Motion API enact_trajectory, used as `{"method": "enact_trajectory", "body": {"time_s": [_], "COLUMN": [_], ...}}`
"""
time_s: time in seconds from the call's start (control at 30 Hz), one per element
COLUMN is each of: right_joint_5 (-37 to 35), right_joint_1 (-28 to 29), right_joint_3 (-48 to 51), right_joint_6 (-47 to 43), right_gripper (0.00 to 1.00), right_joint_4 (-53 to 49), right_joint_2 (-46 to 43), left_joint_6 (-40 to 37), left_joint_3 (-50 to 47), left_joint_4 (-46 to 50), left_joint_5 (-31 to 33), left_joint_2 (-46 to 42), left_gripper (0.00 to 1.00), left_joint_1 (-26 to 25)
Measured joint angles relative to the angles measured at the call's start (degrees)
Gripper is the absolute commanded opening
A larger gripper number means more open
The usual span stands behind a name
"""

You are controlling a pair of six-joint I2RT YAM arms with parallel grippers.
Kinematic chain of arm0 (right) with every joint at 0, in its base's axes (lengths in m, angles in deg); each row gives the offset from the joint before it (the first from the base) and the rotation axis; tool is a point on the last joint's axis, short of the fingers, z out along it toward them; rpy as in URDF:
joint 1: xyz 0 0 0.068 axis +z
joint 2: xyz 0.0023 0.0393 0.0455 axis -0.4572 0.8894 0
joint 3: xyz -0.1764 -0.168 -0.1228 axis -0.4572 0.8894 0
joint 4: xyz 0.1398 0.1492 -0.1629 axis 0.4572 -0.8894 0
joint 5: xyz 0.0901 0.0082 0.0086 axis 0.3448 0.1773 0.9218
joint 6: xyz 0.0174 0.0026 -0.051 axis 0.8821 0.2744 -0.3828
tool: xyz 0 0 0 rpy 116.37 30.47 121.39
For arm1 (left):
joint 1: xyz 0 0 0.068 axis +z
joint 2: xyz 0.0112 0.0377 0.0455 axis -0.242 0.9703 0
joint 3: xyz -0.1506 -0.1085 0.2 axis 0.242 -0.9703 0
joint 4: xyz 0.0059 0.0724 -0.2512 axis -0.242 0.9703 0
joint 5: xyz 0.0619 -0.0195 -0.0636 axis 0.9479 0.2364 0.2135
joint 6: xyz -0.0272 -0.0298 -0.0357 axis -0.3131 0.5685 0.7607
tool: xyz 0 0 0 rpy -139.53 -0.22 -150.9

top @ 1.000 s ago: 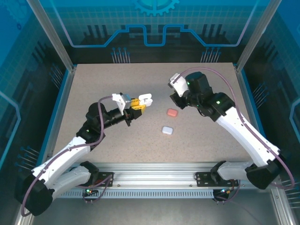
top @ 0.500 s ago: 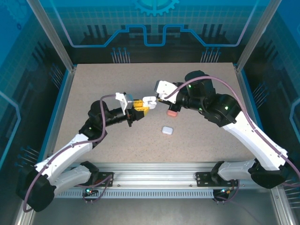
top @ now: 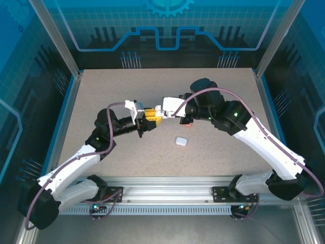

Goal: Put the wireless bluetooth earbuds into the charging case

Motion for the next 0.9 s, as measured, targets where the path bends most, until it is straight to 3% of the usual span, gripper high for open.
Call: {"method": "enact_trajectory", "body": {"time_s": [0.53, 0.9], "right_joint_5": [-0.33, 0.96], "right_joint_1": [0.68, 0.68], "right_joint_3": [2.8, 2.62], "right_joint_6": [-0.79, -0.13], "right_gripper": [0.19, 0.26], "right_joint_4": [3.32, 2.4], "right_joint_2": [0.13, 0.72], "left_joint_6": [2.21, 2.19], "left_joint_3": [0.0, 0.0], "left_joint_4": [-2.69, -2.12], "left_joint_5": [-0.02, -0.04], "left_joint_2": [0.76, 0.76], "left_gripper": [0.04, 0.03], "left_joint_1": [0.0, 0.0]}}
